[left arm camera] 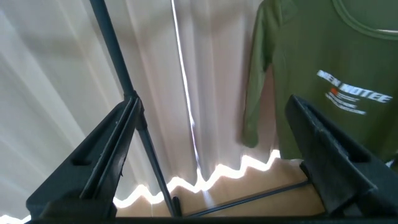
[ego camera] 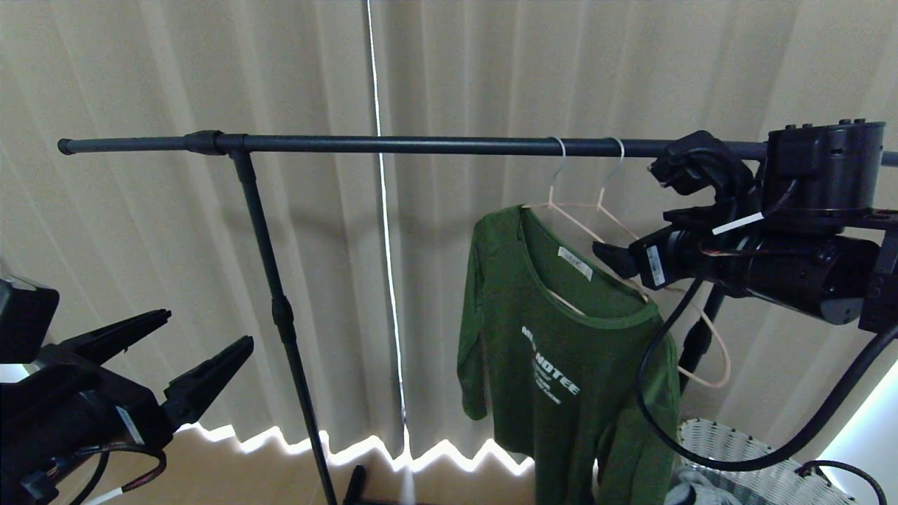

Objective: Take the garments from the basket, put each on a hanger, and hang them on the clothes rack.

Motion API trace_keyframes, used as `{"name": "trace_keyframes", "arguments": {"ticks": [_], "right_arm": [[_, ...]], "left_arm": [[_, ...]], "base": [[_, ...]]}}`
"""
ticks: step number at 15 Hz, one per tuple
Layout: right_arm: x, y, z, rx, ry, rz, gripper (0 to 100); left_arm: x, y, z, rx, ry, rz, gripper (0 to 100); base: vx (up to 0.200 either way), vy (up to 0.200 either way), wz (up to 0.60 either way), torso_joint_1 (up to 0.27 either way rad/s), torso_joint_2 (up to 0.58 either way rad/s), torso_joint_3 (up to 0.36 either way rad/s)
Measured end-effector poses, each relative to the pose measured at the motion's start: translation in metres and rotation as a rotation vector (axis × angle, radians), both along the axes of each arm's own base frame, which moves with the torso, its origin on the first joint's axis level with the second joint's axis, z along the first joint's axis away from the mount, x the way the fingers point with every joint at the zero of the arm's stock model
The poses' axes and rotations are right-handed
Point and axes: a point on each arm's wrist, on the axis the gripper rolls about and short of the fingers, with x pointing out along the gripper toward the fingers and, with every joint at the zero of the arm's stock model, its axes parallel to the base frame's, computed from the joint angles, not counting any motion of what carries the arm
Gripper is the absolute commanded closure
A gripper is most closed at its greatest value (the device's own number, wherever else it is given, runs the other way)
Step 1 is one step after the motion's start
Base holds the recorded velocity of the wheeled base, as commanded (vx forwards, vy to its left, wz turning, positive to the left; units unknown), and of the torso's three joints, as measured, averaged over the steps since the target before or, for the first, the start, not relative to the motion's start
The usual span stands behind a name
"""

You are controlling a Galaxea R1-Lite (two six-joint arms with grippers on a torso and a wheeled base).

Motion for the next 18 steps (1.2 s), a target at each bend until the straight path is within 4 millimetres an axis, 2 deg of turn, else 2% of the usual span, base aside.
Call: {"name": "trace_keyframes", "arguments": {"ticks": [4, 8, 10, 13, 16, 18], "right_arm": [[-0.006, -0.001, -0.002, 0.04, -0.042, 0.065, 0], [-0.013, -0.007, 0.005, 0.113, -0.052, 0.032, 0], [-0.021, -0.023, 0.005, 0.118, -0.05, -0.016, 0], [-0.042, -0.062, -0.003, 0.114, -0.045, -0.138, 0], [-0.075, -0.088, -0.003, 0.117, -0.074, -0.223, 0], [-0.101, -0.101, -0.016, 0.108, -0.059, -0.271, 0]], "left_arm": [[0.0, 0.0, -0.001, 0.001, 0.002, -0.001, 0], [-0.002, 0.0, -0.002, 0.024, -0.002, -0.003, 0], [-0.005, 0.001, 0.0, 0.025, -0.019, -0.003, 0], [-0.014, 0.004, 0.006, 0.018, -0.069, -0.004, 0], [-0.017, 0.005, 0.006, 0.018, -0.076, 0.002, 0], [-0.016, 0.008, 0.005, 0.04, -0.075, 0.029, 0]], "base": [[0.0, 0.0, 0.0, 0.0, 0.0, 0.0], [0.0, 0.0, 0.0, 0.0, 0.0, 0.0], [0.0, 0.0, 0.0, 0.0, 0.0, 0.0], [0.0, 0.0, 0.0, 0.0, 0.0, 0.0], [0.0, 0.0, 0.0, 0.0, 0.0, 0.0], [0.0, 0.0, 0.0, 0.0, 0.0, 0.0]]}}
